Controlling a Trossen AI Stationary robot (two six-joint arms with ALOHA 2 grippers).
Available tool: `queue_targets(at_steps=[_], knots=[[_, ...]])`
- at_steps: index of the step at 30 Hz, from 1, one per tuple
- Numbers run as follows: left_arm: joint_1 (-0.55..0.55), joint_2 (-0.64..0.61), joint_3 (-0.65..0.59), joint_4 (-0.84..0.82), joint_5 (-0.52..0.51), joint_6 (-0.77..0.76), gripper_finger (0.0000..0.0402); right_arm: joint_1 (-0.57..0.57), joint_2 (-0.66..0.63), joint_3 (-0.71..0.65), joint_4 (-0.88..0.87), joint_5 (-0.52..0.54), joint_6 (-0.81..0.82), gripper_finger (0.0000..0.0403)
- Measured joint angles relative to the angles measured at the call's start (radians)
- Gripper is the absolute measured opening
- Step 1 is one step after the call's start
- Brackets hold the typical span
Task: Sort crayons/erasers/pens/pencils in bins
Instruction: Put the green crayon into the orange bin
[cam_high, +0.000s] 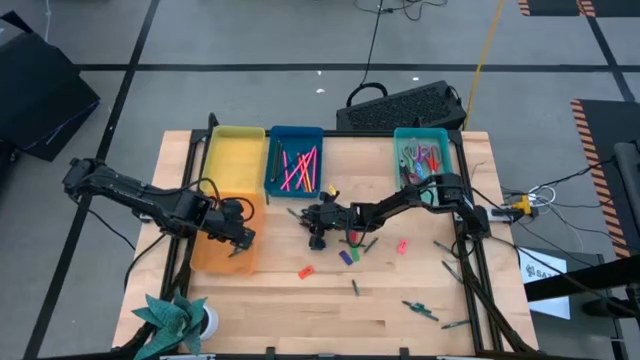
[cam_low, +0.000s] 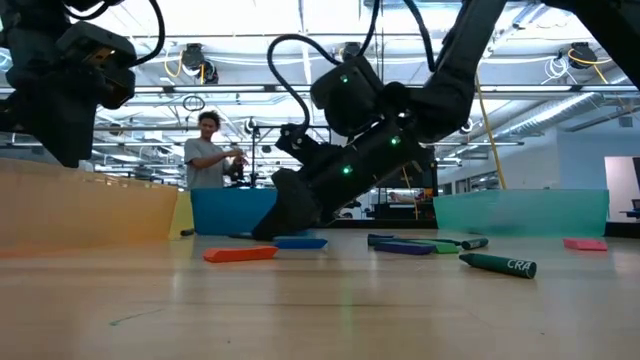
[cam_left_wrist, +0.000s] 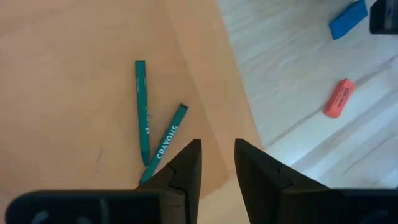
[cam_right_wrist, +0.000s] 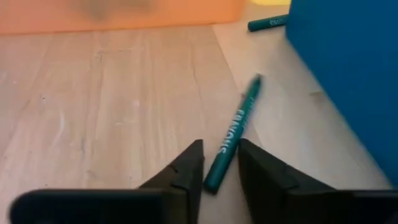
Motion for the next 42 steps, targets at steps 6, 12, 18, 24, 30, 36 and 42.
queue_targets(at_steps=[6,12,18,24,30,36,42], knots=[[-0.019,0.000,0.041,-0.005,-0.013,0.015,0.0097,0.021,-0.001,0.000,-0.051,0.029,0.027,0.0024],[-0.097,0.000,0.175,0.012,-0.149,0.201,0.0097,0.063,-0.031,-0.001,-0.111,0.022,0.031,0.0017],[-0.202,0.011,0.210,0.237,-0.272,0.642,0.0098,0.129,-0.181,-0.008,-0.181,-0.009,0.088,0.0022],[-0.201,0.111,0.208,0.348,-0.320,0.964,0.0138,0.192,-0.371,-0.004,-0.262,0.035,0.127,0.0017],[-0.088,0.262,0.208,0.514,-0.220,1.046,0.0211,0.227,-0.486,-0.002,-0.384,0.074,0.137,0.0016],[-0.020,0.379,0.208,0.683,-0.090,1.081,0.0255,0.227,-0.499,-0.004,-0.450,0.074,0.161,0.0019],[-0.003,0.438,0.208,0.706,-0.076,1.050,0.0224,0.226,-0.499,-0.004,-0.439,0.075,0.163,0.0020]])
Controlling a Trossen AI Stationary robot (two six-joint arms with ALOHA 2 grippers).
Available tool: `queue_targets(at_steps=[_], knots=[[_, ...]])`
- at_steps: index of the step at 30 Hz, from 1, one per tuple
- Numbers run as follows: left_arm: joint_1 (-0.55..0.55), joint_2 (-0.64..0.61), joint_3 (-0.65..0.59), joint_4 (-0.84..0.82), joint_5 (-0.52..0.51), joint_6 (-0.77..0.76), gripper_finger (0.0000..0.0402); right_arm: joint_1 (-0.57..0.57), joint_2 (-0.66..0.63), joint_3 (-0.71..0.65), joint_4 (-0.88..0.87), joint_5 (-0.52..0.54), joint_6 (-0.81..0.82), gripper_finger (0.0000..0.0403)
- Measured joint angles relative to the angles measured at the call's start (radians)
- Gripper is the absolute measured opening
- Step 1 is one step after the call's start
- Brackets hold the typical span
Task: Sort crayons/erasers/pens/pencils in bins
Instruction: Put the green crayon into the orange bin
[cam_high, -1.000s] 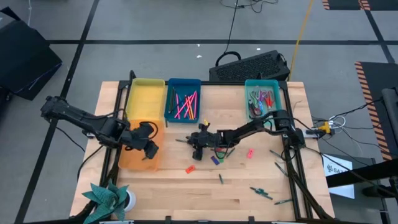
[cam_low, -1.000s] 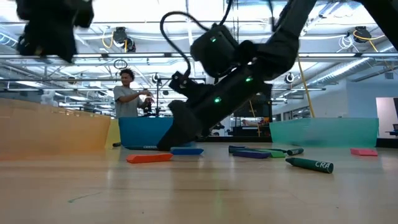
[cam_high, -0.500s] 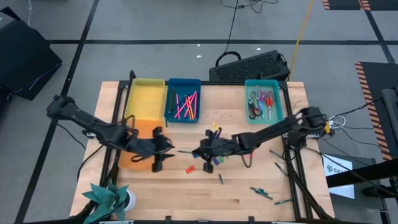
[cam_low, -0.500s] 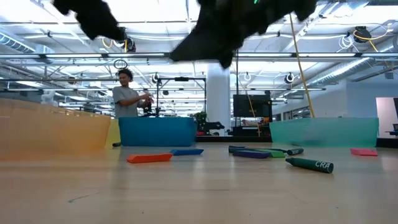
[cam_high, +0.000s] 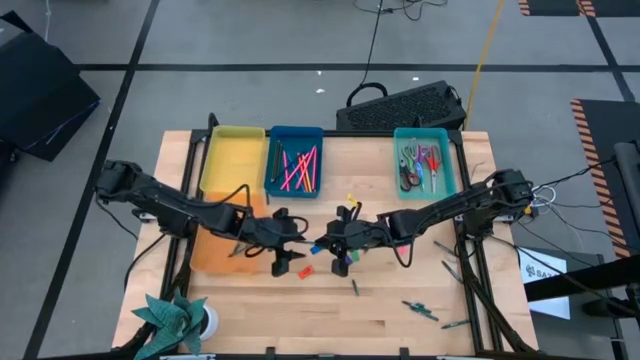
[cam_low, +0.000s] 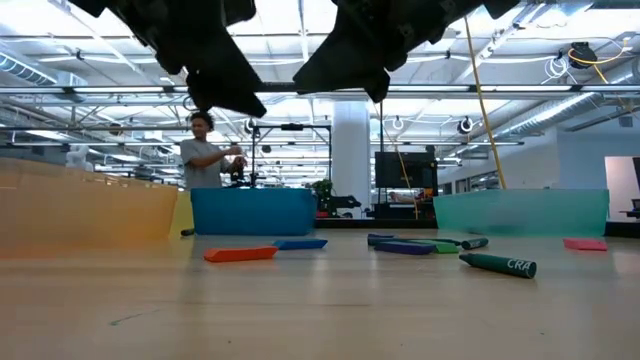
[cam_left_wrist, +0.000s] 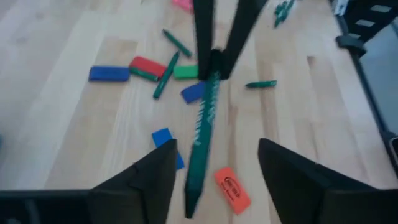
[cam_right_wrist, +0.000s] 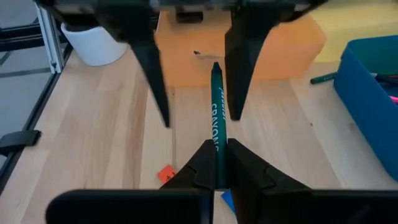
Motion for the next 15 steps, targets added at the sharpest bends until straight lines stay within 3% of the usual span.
queue_targets(at_steps=[12,15], knots=[[0.014,0.000,0.000,0.038,0.022,-0.003,0.0036,0.000,0.000,0.002,-0.002,-0.007,-0.007,0.0022],[0.013,-0.004,0.000,0.035,0.022,-0.003,0.0023,0.006,0.000,0.002,0.003,-0.005,-0.047,0.0033]])
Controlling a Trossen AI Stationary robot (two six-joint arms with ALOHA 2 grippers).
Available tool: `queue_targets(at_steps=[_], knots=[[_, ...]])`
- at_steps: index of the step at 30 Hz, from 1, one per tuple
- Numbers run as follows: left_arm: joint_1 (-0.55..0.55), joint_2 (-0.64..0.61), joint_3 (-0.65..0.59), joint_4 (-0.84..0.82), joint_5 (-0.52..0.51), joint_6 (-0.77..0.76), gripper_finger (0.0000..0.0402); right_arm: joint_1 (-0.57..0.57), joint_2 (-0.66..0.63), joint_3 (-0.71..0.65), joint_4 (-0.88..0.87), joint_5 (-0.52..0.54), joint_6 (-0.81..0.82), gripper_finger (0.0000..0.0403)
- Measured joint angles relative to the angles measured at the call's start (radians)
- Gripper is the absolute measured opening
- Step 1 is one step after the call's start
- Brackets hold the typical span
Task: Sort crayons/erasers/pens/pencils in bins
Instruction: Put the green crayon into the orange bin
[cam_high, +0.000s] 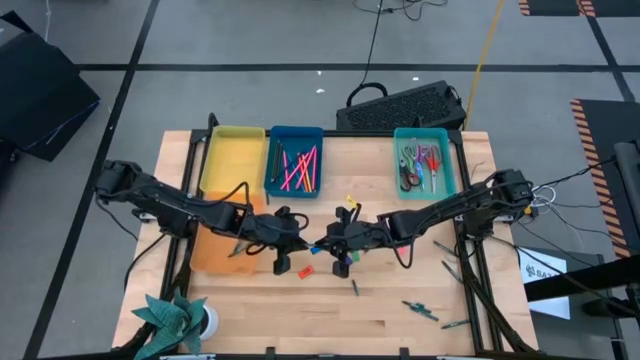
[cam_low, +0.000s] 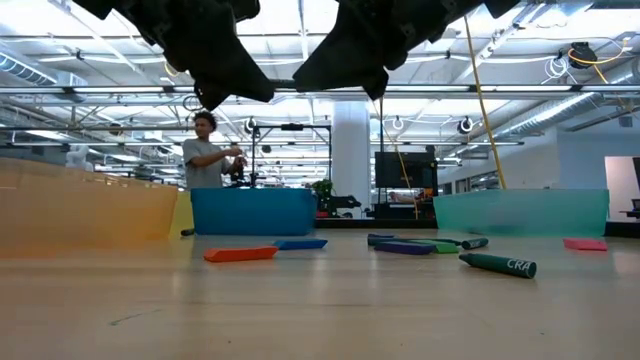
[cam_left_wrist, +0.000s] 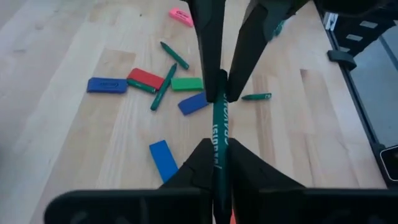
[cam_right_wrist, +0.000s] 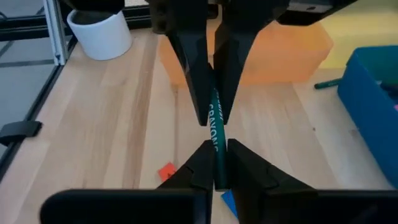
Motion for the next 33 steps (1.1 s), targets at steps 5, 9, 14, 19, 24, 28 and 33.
queue_targets(at_steps=[5,9,14,19,24,28,33], knots=[[-0.002,-0.032,0.056,-0.189,-0.004,-0.004,0.0023,0.007,-0.009,0.000,0.018,0.016,0.003,0.0097],[-0.012,-0.066,0.200,-0.608,-0.014,-0.037,0.0023,0.015,-0.058,0.000,0.003,0.111,0.037,0.0160],[-0.060,-0.083,0.333,-1.124,-0.014,-0.219,0.0023,0.009,-0.127,-0.002,-0.045,0.192,0.003,0.0216],[-0.146,-0.099,0.291,-1.399,0.045,-0.463,0.0028,-0.063,-0.137,0.071,-0.250,0.158,-0.003,0.0234],[-0.243,-0.137,0.144,-1.237,0.055,-0.540,0.0030,-0.178,-0.083,0.170,-0.354,0.065,-0.152,0.0235],[-0.258,-0.134,0.018,-1.134,0.029,-0.607,0.0031,-0.290,0.024,0.209,-0.364,-0.032,-0.226,0.0235],[-0.236,-0.118,-0.073,-1.154,0.051,-0.719,0.0038,-0.376,0.170,0.330,-0.386,-0.173,-0.220,0.0235]])
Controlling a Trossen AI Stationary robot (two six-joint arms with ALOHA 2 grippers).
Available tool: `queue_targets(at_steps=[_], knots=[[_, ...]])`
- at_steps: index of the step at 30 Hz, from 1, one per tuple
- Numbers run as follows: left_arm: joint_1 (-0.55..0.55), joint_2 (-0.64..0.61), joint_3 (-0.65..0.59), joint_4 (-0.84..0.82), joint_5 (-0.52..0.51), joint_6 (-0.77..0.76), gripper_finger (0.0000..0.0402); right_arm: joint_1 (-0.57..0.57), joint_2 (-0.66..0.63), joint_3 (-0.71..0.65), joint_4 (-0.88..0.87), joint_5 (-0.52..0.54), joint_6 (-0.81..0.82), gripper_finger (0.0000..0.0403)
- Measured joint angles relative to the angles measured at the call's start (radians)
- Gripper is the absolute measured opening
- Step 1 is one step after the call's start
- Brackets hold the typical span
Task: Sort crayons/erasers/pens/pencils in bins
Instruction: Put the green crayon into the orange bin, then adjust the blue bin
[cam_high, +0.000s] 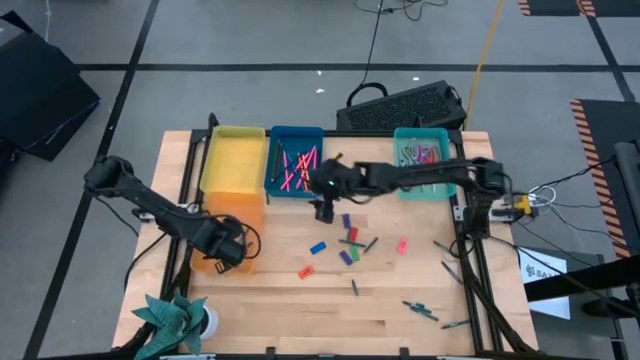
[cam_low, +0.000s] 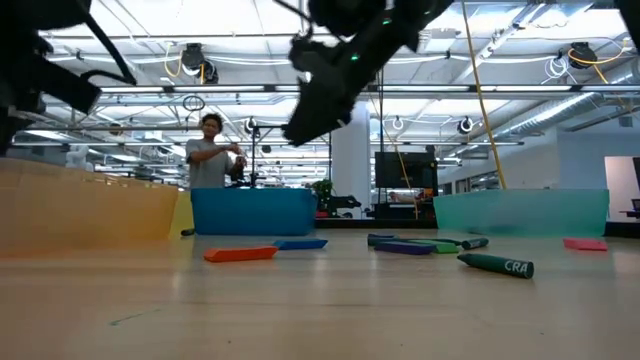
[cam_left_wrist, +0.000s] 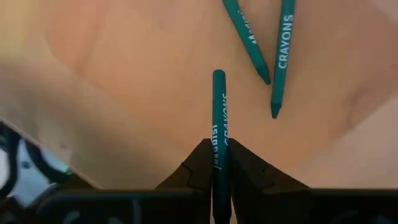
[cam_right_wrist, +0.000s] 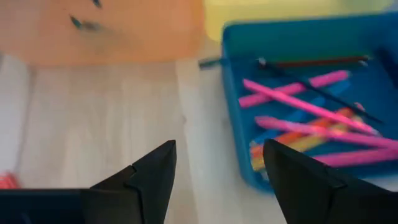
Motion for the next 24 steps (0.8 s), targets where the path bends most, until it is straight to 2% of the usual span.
queue_targets(at_steps=[3,6,13,19,24], knots=[[-0.001,-0.002,-0.009,-0.003,0.034,0.002,0.0066,-0.027,0.090,0.105,-0.062,-0.038,-0.039,0.0235],[0.001,-0.001,-0.004,-0.011,0.035,-0.001,0.0113,-0.043,0.171,0.182,-0.153,-0.040,-0.069,0.0235],[-0.006,-0.019,0.042,-0.022,0.035,-0.003,0.0223,-0.052,0.223,0.193,-0.283,-0.035,-0.090,0.0235],[-0.002,-0.067,0.117,-0.049,-0.054,-0.024,0.0245,-0.046,0.206,0.192,-0.400,-0.035,-0.095,0.0235],[0.036,-0.099,0.145,-0.051,-0.137,-0.025,0.0246,-0.045,0.200,0.191,-0.521,-0.033,0.014,0.0235]])
